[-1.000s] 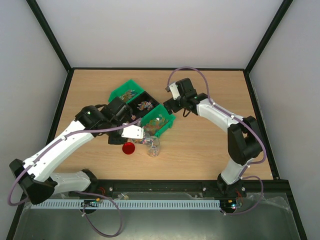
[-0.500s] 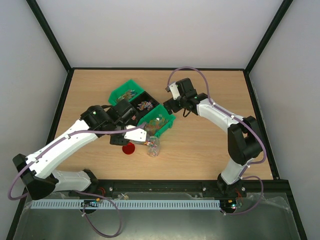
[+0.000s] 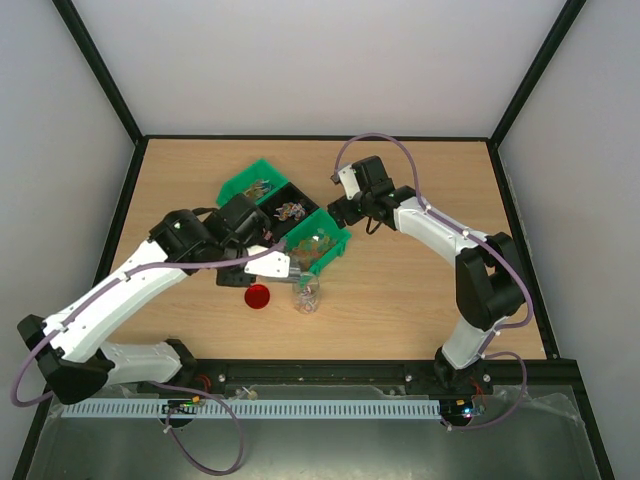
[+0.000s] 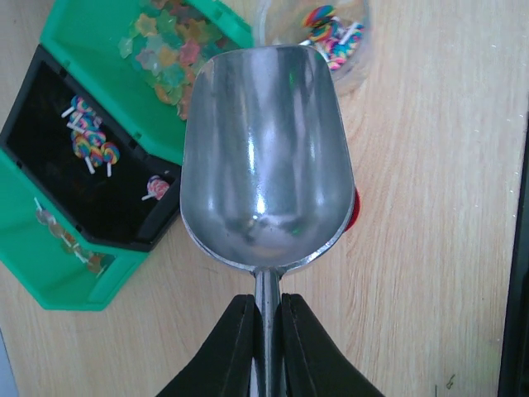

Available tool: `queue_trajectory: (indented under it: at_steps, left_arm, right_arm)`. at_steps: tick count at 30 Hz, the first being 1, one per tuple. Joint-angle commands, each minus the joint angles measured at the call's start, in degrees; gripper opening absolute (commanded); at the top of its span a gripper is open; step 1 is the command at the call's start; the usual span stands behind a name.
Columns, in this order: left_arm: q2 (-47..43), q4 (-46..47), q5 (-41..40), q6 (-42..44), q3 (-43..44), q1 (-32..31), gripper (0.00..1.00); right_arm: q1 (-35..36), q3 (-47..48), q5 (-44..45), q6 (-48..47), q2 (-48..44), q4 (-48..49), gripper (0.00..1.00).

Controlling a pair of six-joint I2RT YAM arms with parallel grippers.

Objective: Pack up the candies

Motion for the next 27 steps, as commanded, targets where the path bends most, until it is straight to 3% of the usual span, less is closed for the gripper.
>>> queue_trajectory:
  at_steps: [1,5,10,20,27]
  left_arm:
    - [0.75,1.73,-0.68,-2.85,2.61,4.36,0.02]
    - [5.24,2.38,-2.66,-6.19,4.18,8.59,0.02]
    - [13.92,0.4,-6.28,-12.05,6.83,9.31,0.02]
    - [27.88,-2.35,-5.61,-18.05,13.8,9.23,0.02]
    - [34.82,-2.48,-7.24,-18.58,15.8,8.97,0.02]
  right_arm:
    - [-0.36,0.31,-1.01,-0.46,-0.94,-2.95,0.9]
    - [-0.51,0.51,-2.55,0.04,0.08,-3.56,0.87]
    - [-0.86,0.69,-4.24,0.81,1.35,-4.34,0.8]
    - [-1.66,1.69,-9.5,2.59,4.78,-6.74,0.52]
    - [-1.75,2.6,-11.75,3.06,7.48,-8.26,0.42]
